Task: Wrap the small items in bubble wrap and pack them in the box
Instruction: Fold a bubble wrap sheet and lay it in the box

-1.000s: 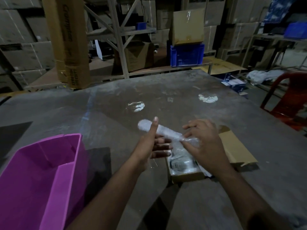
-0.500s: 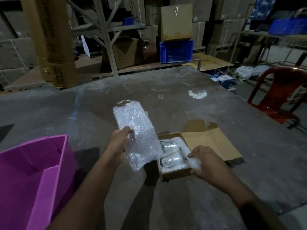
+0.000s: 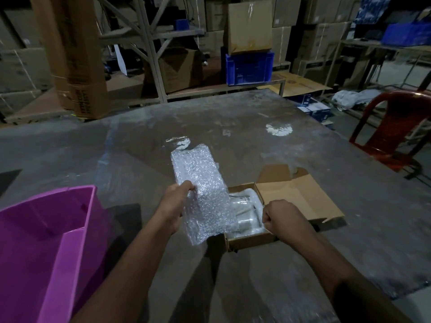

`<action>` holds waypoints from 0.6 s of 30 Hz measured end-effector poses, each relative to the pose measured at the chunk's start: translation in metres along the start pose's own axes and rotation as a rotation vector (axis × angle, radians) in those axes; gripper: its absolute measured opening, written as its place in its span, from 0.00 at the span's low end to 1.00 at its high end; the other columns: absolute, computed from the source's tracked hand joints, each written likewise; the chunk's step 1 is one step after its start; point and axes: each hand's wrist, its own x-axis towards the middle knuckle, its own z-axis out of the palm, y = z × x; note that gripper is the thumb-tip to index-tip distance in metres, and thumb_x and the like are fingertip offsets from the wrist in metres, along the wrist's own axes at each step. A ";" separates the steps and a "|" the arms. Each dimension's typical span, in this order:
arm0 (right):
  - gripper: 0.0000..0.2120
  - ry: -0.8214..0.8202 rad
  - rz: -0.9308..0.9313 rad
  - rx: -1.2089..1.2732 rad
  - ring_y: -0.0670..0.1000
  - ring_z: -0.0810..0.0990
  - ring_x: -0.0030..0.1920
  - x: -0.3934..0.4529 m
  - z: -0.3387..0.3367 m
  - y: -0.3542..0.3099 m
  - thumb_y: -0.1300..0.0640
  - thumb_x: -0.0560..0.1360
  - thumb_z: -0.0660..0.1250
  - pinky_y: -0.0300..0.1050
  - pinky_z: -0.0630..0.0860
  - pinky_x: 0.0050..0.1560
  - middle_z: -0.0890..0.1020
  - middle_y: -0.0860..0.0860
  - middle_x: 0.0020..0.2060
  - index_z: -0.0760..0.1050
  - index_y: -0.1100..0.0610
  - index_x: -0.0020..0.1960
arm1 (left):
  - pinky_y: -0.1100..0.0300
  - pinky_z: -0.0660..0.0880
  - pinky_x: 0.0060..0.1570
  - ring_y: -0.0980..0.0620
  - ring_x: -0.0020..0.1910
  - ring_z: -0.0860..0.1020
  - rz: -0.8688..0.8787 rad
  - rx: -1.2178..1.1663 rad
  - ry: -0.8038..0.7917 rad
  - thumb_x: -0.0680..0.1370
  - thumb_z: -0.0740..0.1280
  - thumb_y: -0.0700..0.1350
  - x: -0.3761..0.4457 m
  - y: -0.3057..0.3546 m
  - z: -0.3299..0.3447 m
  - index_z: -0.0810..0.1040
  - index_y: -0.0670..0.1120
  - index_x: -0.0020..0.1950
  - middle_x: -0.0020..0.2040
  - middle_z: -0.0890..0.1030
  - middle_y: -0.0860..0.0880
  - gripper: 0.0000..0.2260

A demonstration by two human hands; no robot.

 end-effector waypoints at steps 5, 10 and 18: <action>0.09 0.041 0.018 -0.096 0.53 0.82 0.53 0.006 0.002 -0.012 0.61 0.79 0.64 0.44 0.76 0.51 0.84 0.54 0.53 0.80 0.58 0.56 | 0.43 0.72 0.63 0.39 0.57 0.79 -0.018 0.015 -0.003 0.69 0.70 0.54 -0.004 -0.001 0.000 0.79 0.46 0.51 0.54 0.82 0.42 0.15; 0.15 -0.089 0.011 0.022 0.55 0.79 0.61 0.010 -0.012 -0.004 0.60 0.78 0.64 0.45 0.75 0.58 0.79 0.53 0.62 0.77 0.57 0.64 | 0.48 0.71 0.53 0.44 0.50 0.75 -0.016 -0.007 -0.013 0.76 0.69 0.49 -0.003 -0.006 -0.003 0.78 0.47 0.49 0.49 0.79 0.45 0.08; 0.18 -0.087 0.006 0.147 0.52 0.80 0.55 0.017 -0.007 0.005 0.63 0.69 0.73 0.42 0.73 0.47 0.83 0.51 0.53 0.76 0.51 0.57 | 0.53 0.71 0.47 0.47 0.44 0.75 0.019 0.017 -0.025 0.80 0.67 0.47 -0.001 -0.009 -0.006 0.78 0.46 0.48 0.45 0.79 0.46 0.05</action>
